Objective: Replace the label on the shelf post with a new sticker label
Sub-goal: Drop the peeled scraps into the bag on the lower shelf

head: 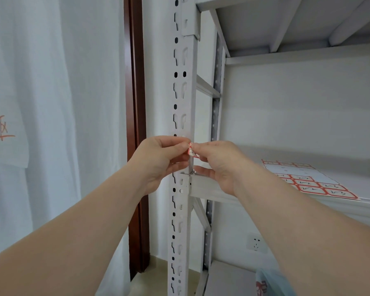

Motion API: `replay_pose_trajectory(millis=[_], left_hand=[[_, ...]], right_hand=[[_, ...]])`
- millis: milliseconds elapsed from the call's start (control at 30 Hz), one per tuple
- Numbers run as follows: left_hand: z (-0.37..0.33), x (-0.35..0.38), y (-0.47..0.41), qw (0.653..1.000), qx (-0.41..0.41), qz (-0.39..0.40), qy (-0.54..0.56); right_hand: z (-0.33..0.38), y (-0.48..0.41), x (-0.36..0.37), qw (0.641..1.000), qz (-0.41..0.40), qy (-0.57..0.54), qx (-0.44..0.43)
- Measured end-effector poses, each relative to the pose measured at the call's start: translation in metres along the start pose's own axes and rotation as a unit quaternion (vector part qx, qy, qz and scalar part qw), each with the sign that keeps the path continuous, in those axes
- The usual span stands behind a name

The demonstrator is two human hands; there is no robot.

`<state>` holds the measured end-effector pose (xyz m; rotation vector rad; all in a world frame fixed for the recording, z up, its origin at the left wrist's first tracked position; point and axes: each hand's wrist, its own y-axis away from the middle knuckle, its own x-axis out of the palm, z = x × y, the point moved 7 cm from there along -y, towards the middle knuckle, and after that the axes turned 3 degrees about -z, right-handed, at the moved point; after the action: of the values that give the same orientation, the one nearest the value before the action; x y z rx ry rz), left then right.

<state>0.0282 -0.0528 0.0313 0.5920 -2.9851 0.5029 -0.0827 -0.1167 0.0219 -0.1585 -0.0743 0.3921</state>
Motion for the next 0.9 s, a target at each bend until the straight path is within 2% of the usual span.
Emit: replay_pose_trajectory(millis=[200,433,767,900], left_hand=[[0.002,0.003,0.004,0.999,0.028,0.015,-0.027],[-0.005,0.009,0.015,0.993,0.071,0.025,-0.093],[0.004,0.032,0.035,0.996,0.02,0.09,-0.015],[0.004,0.042,0.041,0.997,0.049,0.058,-0.016]], right_hand=[[-0.003,0.011,-0.003,0.999,0.03,-0.004,0.026],[-0.006,0.024,-0.008,0.994,0.019,-0.081,0.073],[-0.013,0.053,-0.025,0.976,0.055,-0.158,0.136],[-0.014,0.063,-0.035,0.973,0.033,-0.177,0.143]])
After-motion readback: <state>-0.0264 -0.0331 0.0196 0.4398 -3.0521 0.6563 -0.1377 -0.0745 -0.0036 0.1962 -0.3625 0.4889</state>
